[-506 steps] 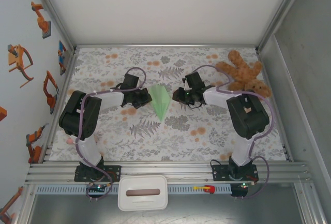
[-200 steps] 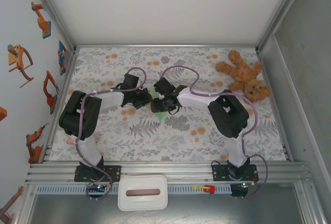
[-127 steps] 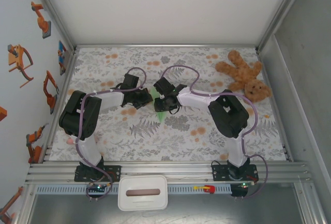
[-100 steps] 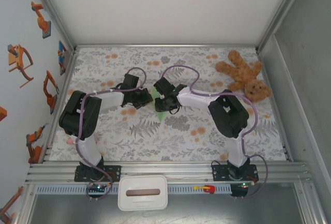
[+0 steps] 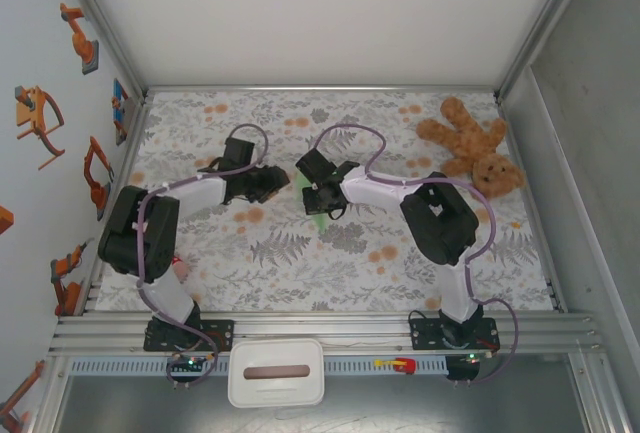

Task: Fold a paper plane with a square sheet of paper (pick it up from the middle)
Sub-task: Move the paper plane to the top-center of the table.

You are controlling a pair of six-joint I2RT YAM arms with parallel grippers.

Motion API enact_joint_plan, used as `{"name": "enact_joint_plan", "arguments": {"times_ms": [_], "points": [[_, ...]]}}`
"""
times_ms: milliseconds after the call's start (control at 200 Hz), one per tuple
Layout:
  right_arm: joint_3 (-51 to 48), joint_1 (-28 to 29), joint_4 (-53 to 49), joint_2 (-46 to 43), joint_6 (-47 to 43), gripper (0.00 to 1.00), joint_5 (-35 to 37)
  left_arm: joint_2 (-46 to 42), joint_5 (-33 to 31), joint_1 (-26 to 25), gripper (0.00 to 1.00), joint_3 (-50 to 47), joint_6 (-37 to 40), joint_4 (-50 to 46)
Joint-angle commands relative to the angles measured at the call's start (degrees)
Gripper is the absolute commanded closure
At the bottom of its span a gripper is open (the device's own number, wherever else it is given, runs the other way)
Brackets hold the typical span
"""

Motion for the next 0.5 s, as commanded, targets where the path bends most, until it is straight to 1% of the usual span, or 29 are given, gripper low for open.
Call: {"name": "enact_joint_plan", "arguments": {"times_ms": [0,160,165,250,361,496], "points": [[2.14,-2.14,-2.89,-1.75,-1.55,0.92,5.45,-5.12,-4.55,2.13,0.5,-1.24,2.06,-5.37],[4.73,-6.57,-3.54,-1.1,-3.96,0.93,6.07,-9.88,-11.95,3.77,0.35,-1.58,4.75,-12.64],[4.85,-6.69,-3.58,-1.01,-3.98,0.93,6.06,-9.96,-12.06,3.78,0.34,-1.55,4.75,-12.83],[6.98,-9.0,-4.15,0.64,-5.23,0.93,5.88,-11.56,-14.96,4.03,0.24,-1.77,5.48,-15.17],[9.63,-11.53,-4.59,2.97,-6.68,0.93,4.4,-12.55,-16.44,4.05,0.15,-2.33,5.98,-16.35],[12.34,-13.98,-5.5,5.4,-7.8,0.93,3.16,-12.81,-16.38,4.09,0.1,-2.84,5.9,-16.31]]}}
